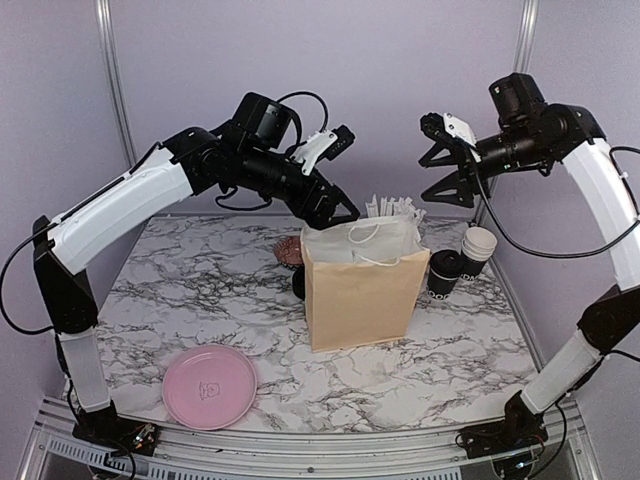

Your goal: Pack the takeout coffee

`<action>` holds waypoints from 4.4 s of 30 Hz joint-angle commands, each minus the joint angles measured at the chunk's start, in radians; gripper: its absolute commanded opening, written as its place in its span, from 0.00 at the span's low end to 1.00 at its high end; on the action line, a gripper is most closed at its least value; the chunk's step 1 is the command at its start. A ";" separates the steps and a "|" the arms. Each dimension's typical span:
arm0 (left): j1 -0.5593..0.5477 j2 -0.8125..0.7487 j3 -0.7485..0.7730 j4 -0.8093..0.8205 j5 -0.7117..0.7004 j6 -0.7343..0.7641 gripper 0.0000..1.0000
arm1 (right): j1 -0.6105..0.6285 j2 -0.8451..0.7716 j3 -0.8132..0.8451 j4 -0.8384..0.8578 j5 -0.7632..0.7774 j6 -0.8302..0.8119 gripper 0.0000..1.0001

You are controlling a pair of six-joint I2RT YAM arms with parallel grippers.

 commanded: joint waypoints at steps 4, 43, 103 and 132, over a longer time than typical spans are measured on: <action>0.007 0.111 0.143 -0.002 0.040 -0.025 0.99 | -0.084 -0.069 -0.085 0.084 -0.068 0.060 0.73; 0.107 0.245 0.143 -0.084 0.214 -0.077 0.22 | -0.086 -0.080 -0.210 0.150 -0.004 0.054 0.73; -0.495 -0.057 -0.207 -0.085 -0.478 0.139 0.00 | -0.185 -0.226 -0.322 -0.056 -0.209 -0.099 0.61; -0.414 -0.092 -0.257 0.025 -0.336 0.019 0.00 | 0.849 -0.399 -0.750 0.177 0.791 -0.164 0.20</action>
